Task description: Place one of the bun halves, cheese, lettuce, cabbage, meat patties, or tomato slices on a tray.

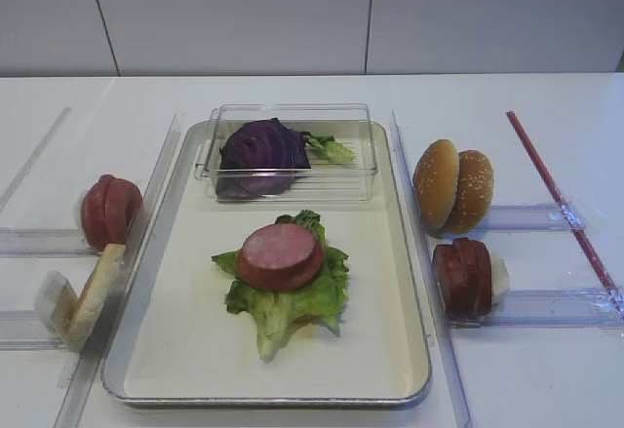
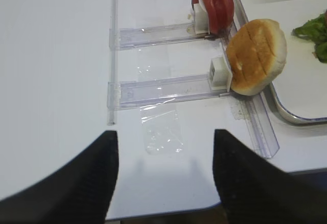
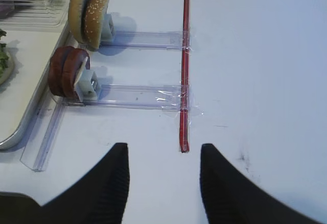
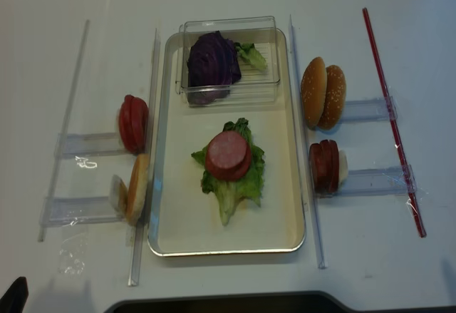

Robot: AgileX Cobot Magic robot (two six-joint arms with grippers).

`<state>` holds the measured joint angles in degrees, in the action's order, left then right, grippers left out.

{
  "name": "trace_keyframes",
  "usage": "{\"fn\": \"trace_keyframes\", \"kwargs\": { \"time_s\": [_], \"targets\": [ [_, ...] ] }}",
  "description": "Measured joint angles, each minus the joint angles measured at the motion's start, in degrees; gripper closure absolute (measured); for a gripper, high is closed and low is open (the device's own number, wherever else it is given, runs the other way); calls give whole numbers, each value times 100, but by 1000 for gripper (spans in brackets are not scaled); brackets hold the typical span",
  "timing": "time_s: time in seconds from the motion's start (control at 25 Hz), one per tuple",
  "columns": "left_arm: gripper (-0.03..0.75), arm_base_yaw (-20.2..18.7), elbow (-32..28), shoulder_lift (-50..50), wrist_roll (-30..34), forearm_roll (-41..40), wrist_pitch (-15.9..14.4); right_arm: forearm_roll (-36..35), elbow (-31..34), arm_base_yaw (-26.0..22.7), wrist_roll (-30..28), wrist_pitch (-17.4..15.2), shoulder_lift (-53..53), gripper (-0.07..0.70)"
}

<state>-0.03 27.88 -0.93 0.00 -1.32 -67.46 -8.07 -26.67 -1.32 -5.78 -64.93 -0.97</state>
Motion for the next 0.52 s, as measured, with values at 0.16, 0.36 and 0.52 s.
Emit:
{"fn": "trace_keyframes", "kwargs": {
  "time_s": [0.16,0.36,0.52],
  "targets": [
    [299,0,0,0,0,0,0,0,0,0,0,0,0,258],
    [299,0,0,0,0,0,0,0,0,0,0,0,0,258],
    [299,0,0,0,0,0,0,0,0,0,0,0,0,258]
  ]
}}
